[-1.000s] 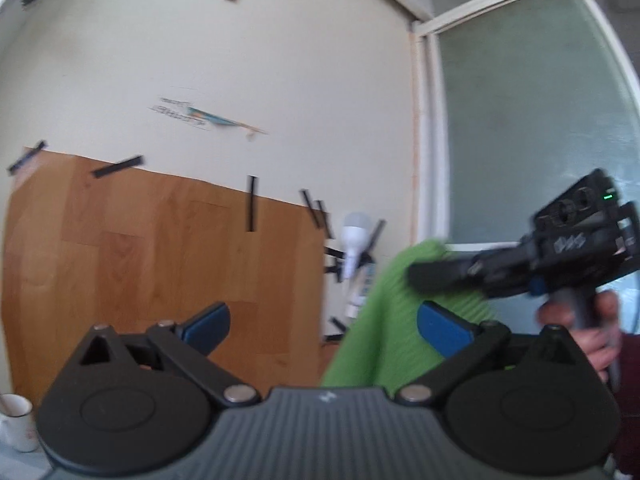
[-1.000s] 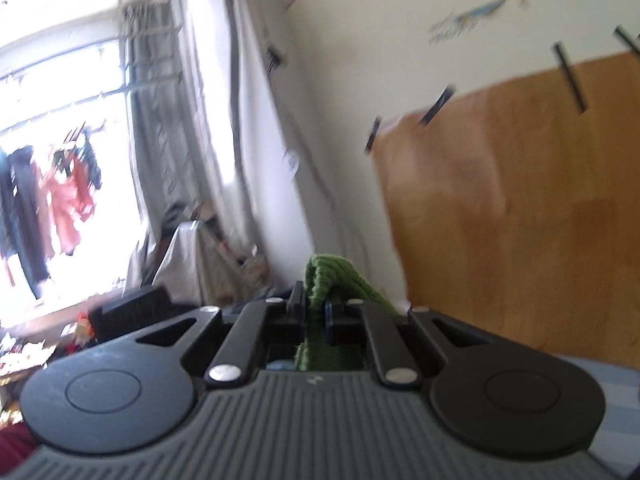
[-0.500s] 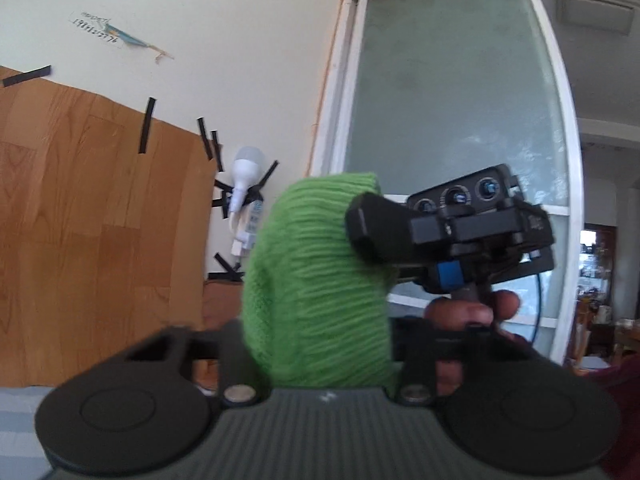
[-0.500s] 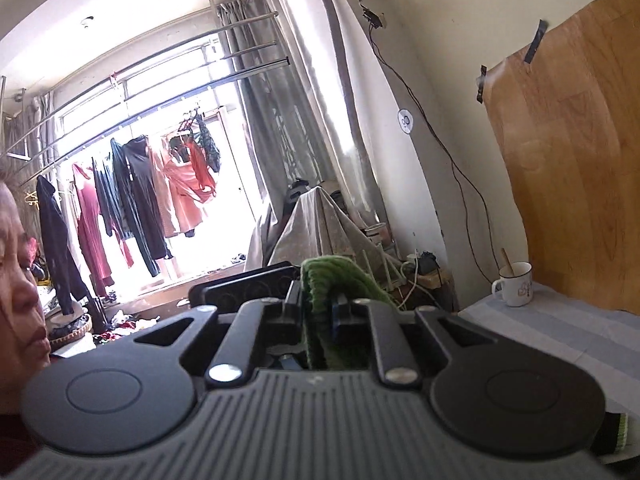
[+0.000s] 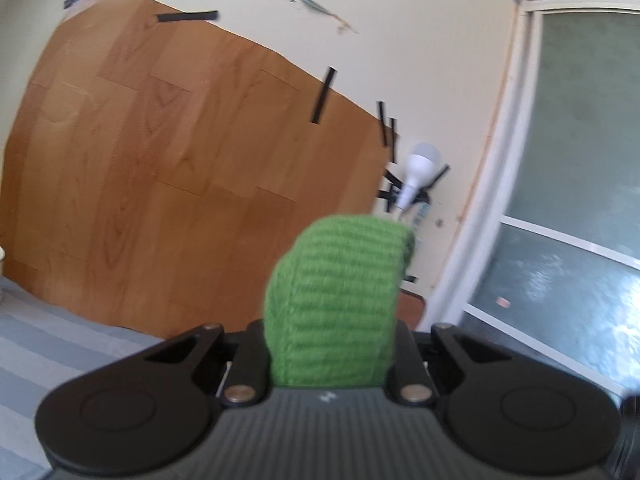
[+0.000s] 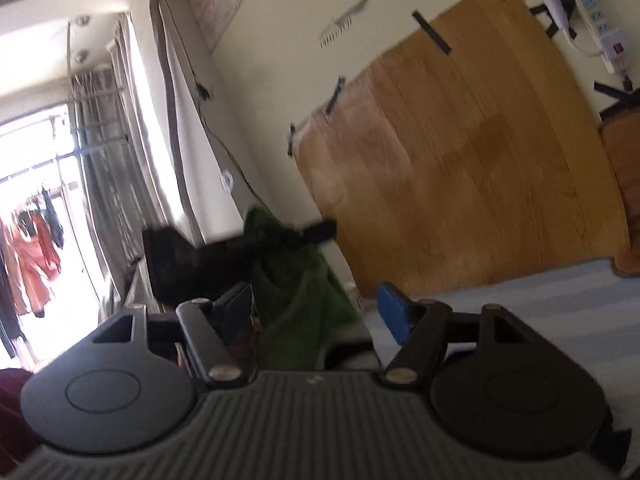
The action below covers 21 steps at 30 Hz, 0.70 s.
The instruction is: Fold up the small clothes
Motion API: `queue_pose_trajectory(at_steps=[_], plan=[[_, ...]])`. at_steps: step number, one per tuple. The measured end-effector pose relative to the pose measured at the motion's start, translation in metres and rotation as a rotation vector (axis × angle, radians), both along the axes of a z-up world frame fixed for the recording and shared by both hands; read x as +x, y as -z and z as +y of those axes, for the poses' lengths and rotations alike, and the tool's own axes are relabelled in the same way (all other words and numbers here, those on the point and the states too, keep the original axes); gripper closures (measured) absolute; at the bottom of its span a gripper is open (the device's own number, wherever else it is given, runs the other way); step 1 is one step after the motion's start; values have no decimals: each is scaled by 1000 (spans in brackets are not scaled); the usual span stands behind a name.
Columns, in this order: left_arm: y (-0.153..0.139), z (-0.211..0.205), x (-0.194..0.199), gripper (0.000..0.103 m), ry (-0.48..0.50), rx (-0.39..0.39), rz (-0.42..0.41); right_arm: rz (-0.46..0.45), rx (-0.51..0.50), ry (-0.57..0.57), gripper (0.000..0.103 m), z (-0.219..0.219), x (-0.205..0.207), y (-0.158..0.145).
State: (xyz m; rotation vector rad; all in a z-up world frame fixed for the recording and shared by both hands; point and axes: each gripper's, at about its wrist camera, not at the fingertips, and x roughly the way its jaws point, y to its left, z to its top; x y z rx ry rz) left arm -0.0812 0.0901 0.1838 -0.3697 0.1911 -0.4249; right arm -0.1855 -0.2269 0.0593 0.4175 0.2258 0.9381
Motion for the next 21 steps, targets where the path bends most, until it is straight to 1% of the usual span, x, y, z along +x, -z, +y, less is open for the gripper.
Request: queue_pose_trajectory(at_steps=[1, 3, 5, 8, 9, 10, 11, 12, 14, 16, 19, 21], plan=[[-2, -2, 0, 89, -15, -1, 0, 18, -39, -10, 31, 12, -6, 10], [-5, -10, 0, 89, -28, -9, 2, 58, -95, -47, 30, 35, -3, 29], [-5, -20, -6, 89, -41, -2, -8, 84, -137, -75, 29, 59, 1, 37], [-4, -31, -20, 89, -51, 13, -43, 88, -203, -106, 30, 83, 4, 44], [-5, -33, -23, 89, -50, 15, -52, 90, -226, -111, 42, 88, 4, 45], [-6, -33, -27, 89, -50, 17, -61, 94, -252, -110, 59, 94, 6, 45], [-7, -33, -30, 89, -54, 19, -70, 92, -276, -112, 87, 98, 8, 43], [-10, -31, -32, 89, -60, 19, -79, 83, -293, -104, 87, 98, 9, 38], [-15, -24, -40, 89, -77, 10, -101, 34, -287, -72, 89, 88, 6, 27], [-22, -15, -50, 89, -94, -11, -134, -38, -242, -41, 89, 71, 0, 5], [-36, -5, -67, 89, -107, -46, -189, -150, -157, 3, 89, 44, -10, -36], [-50, -1, -81, 89, -103, -53, -245, -206, -121, 36, 89, 32, -14, -64]])
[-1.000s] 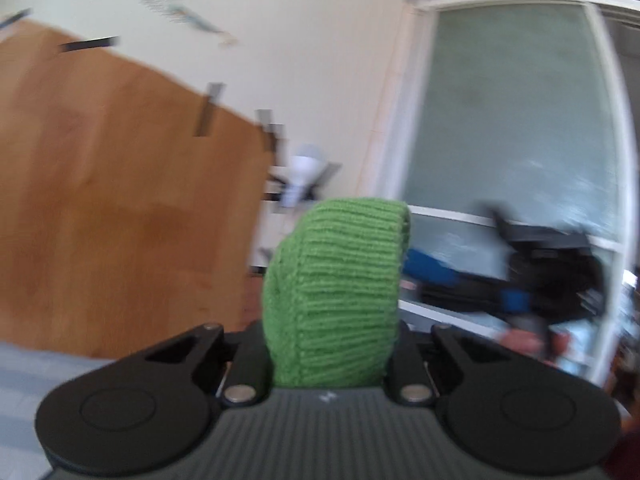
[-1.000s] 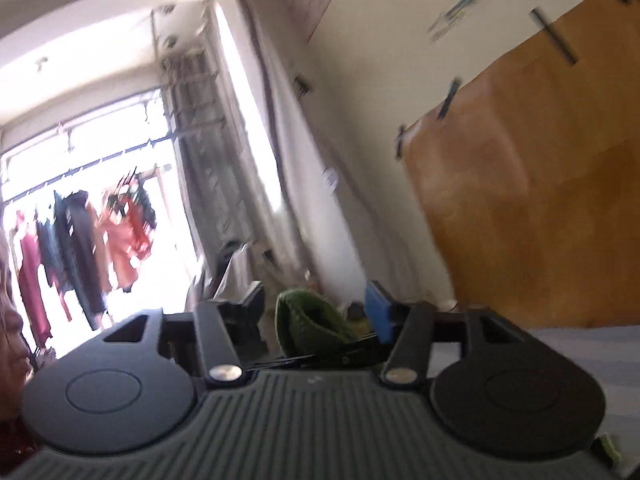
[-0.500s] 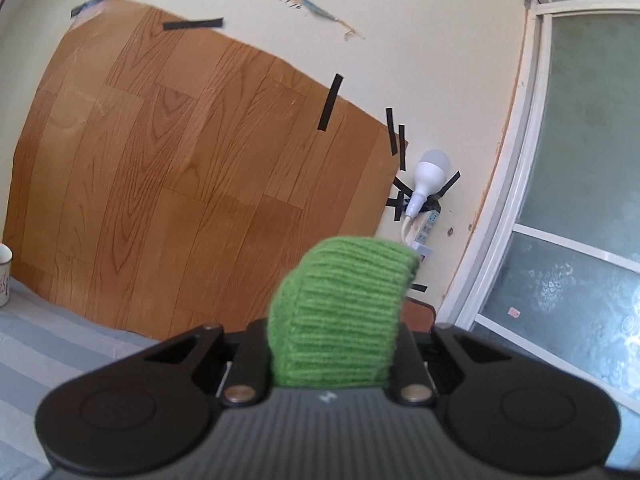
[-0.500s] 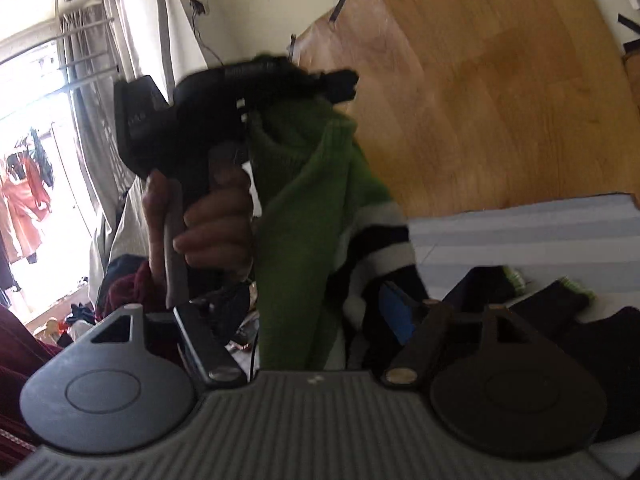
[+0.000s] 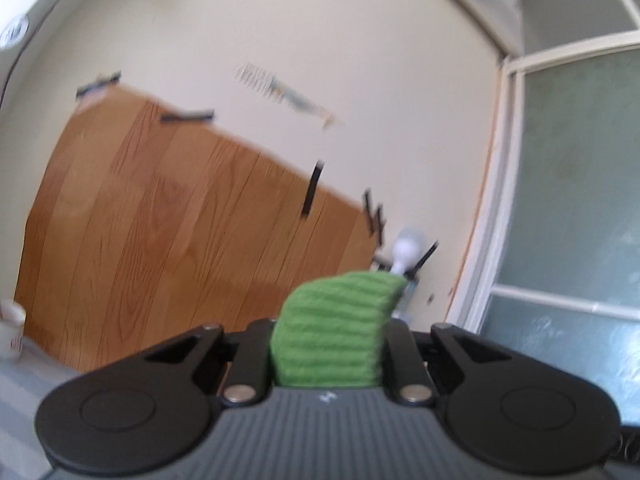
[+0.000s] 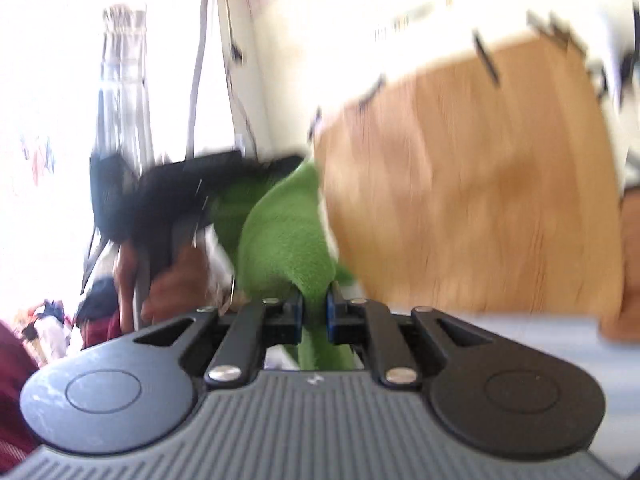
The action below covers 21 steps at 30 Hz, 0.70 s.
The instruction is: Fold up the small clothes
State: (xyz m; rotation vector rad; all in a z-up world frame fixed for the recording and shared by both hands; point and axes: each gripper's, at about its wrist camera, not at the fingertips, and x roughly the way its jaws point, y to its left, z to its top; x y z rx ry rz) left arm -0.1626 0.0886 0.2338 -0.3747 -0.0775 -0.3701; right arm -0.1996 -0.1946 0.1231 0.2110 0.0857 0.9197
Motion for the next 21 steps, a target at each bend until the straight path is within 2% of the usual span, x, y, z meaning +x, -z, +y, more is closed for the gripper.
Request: queue_pose_trajectory(at_steps=[4, 6, 9, 11, 13, 14, 16, 18, 20, 21], plan=[[-44, -1, -32, 90, -12, 48, -127, -78, 46, 58, 89, -13, 1, -57], [-69, -5, -50, 90, -60, 81, -208, -106, 84, 81, 89, -21, 7, -83], [-101, -9, -70, 92, -127, 112, -314, -134, 155, 88, 92, -40, 15, -102], [-112, -14, -69, 92, -151, 134, -325, -143, 166, 109, 99, -37, 27, -108], [-110, -18, -54, 92, -163, 159, -283, -164, 148, 190, 100, -35, 39, -101], [-102, -20, -42, 91, -169, 176, -244, -133, 136, 226, 100, -35, 54, -96], [-73, -23, -14, 90, -190, 224, -151, -66, 73, 315, 99, -30, 98, -75], [-32, -23, 12, 89, -187, 288, -25, 8, -31, 416, 99, -24, 127, -36], [13, -16, 27, 87, -132, 331, 110, 121, -72, 367, 96, -24, 147, 4], [35, -9, 30, 80, -98, 343, 171, 165, -89, 302, 95, -24, 150, 22]])
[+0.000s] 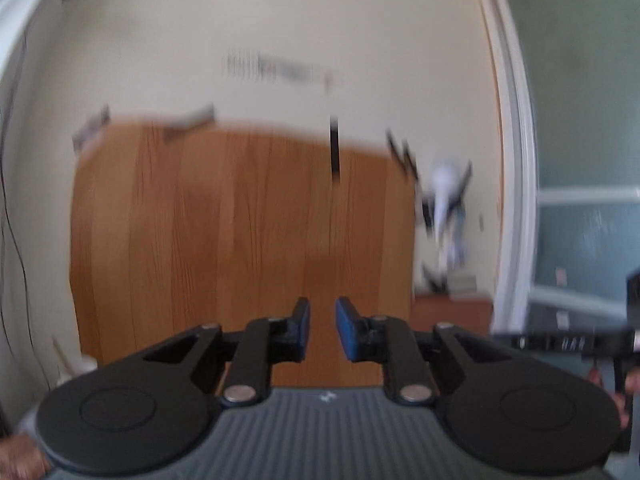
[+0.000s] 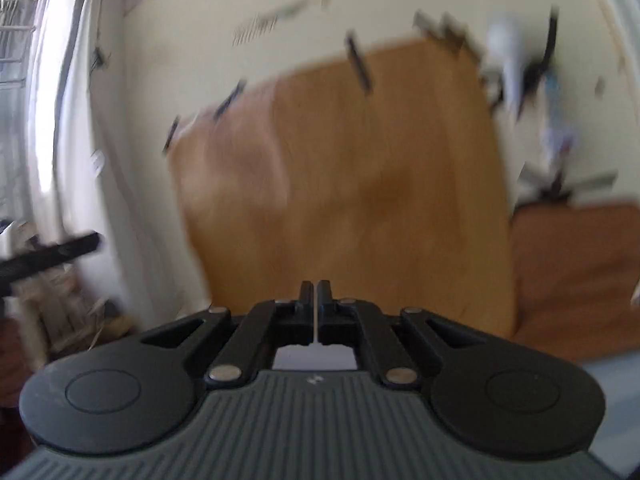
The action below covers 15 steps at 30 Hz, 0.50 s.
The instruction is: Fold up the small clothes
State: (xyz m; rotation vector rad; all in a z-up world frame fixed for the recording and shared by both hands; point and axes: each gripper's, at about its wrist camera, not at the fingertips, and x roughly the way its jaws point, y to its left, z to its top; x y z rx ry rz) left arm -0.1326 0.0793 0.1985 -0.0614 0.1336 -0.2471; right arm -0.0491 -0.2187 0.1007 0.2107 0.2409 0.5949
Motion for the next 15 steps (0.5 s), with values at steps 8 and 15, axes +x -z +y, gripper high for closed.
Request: queue_pose_trajectory(at_steps=[8, 15], plan=[[111, 64, -37, 58, 16, -24, 318, 109, -197, -530, 64, 53, -36, 68], [121, 85, -62, 53, -87, -80, 352, 147, -511, -670, 92, 141, -47, 101]])
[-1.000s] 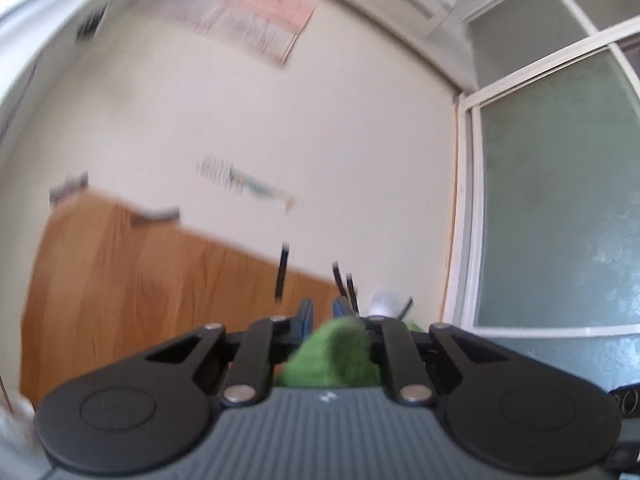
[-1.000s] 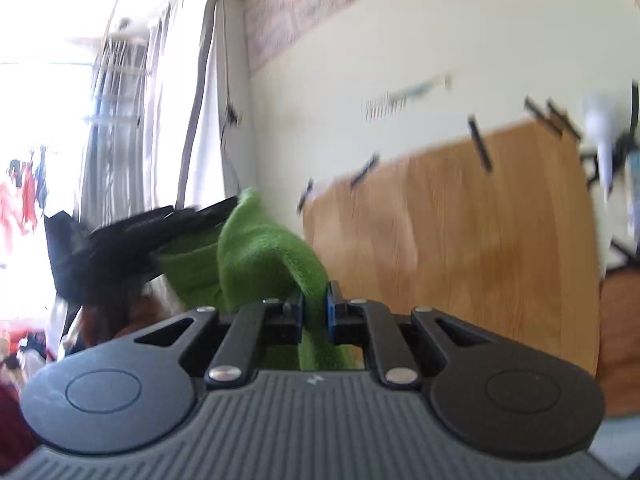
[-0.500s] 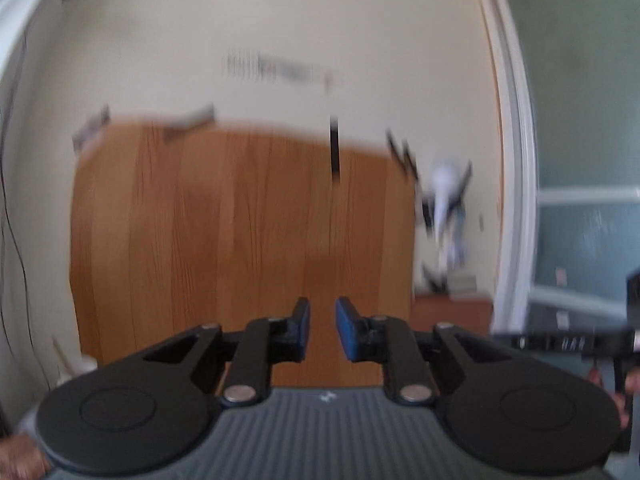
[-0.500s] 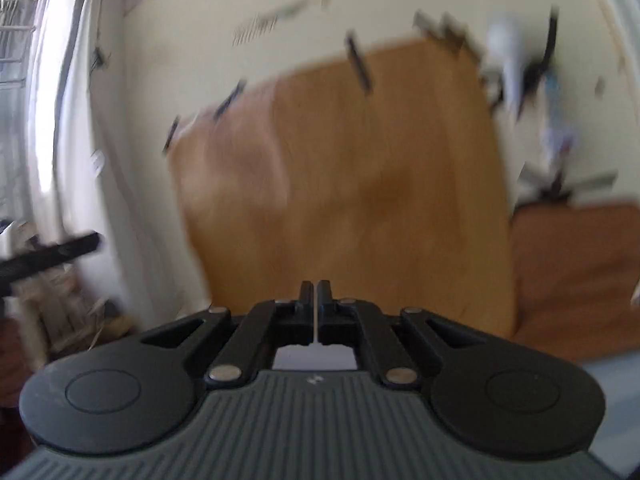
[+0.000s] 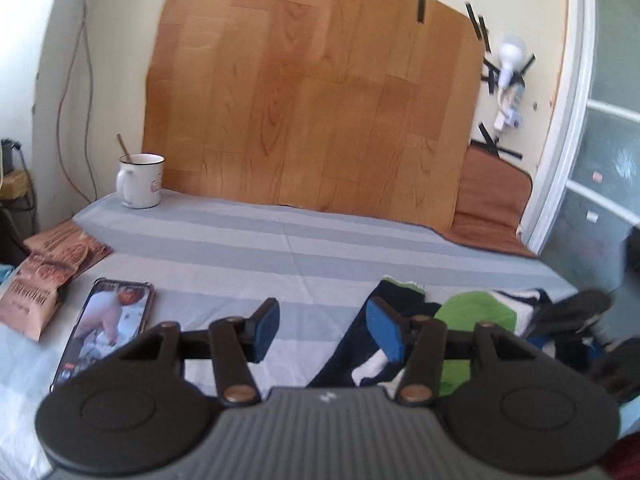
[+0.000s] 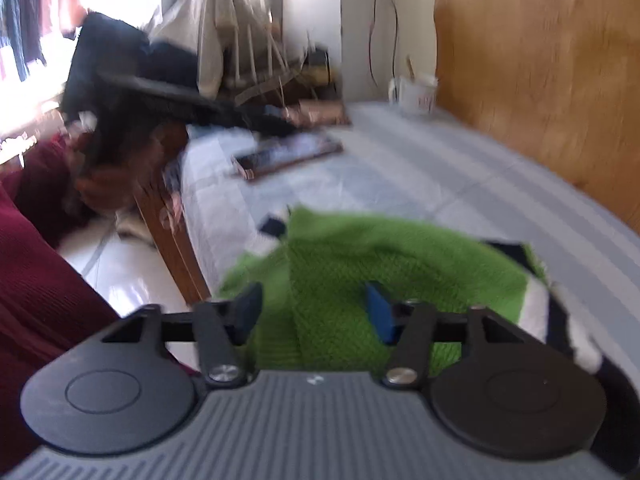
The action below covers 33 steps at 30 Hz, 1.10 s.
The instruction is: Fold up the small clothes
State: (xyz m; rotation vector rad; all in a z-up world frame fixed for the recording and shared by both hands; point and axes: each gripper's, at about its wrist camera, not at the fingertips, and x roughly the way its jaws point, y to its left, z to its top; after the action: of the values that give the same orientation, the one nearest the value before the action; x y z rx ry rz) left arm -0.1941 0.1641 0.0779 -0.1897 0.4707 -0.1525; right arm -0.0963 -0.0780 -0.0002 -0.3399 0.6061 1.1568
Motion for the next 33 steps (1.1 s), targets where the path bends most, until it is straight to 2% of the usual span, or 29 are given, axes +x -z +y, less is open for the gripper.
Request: queue_pose_trajectory(at_steps=[1, 2, 3, 4, 6, 8, 11, 12, 14, 18, 23, 27, 29, 31, 32, 33], plan=[[-1, 0, -4, 51, 3, 3, -9, 23, -15, 20, 96, 0, 4, -2], [-1, -1, -9, 50, 13, 15, -18, 84, 12, 47, 97, -6, 15, -9], [-1, -4, -11, 49, 29, 31, -26, 122, 68, 82, 97, -17, 24, -20], [0, -8, -14, 48, 50, 50, -34, 116, 126, 132, 97, -31, 30, -35], [2, -18, -19, 46, 100, 86, -51, 81, 223, 253, 98, -63, 37, -62], [4, -33, -19, 43, 162, 113, -67, -3, 264, 414, 98, -95, 44, -84], [9, -55, -19, 34, 253, 149, -83, -156, 226, 684, 97, -136, 55, -101], [11, -62, -18, 25, 276, 163, -87, -172, 203, 772, 97, -148, 62, -101], [14, -75, -19, 23, 314, 192, -95, -134, 194, 880, 97, -167, 76, -94], [11, -96, -22, 23, 381, 222, -110, -38, 202, 921, 97, -173, 95, -71], [9, -118, -30, 18, 494, 249, -127, -8, 228, 919, 97, -160, 103, -71], [24, -132, -31, 21, 567, 333, -96, -11, 241, 900, 97, -148, 104, -75], [37, -135, -25, 32, 576, 376, -41, -11, 238, 894, 97, -147, 94, -78], [51, -137, -17, 78, 569, 413, 23, -15, 246, 891, 97, -148, 91, -81], [55, -137, -13, 91, 560, 427, 50, -20, 257, 891, 97, -149, 88, -84], [58, -137, -10, 93, 530, 440, 59, -30, 270, 889, 97, -150, 84, -87]])
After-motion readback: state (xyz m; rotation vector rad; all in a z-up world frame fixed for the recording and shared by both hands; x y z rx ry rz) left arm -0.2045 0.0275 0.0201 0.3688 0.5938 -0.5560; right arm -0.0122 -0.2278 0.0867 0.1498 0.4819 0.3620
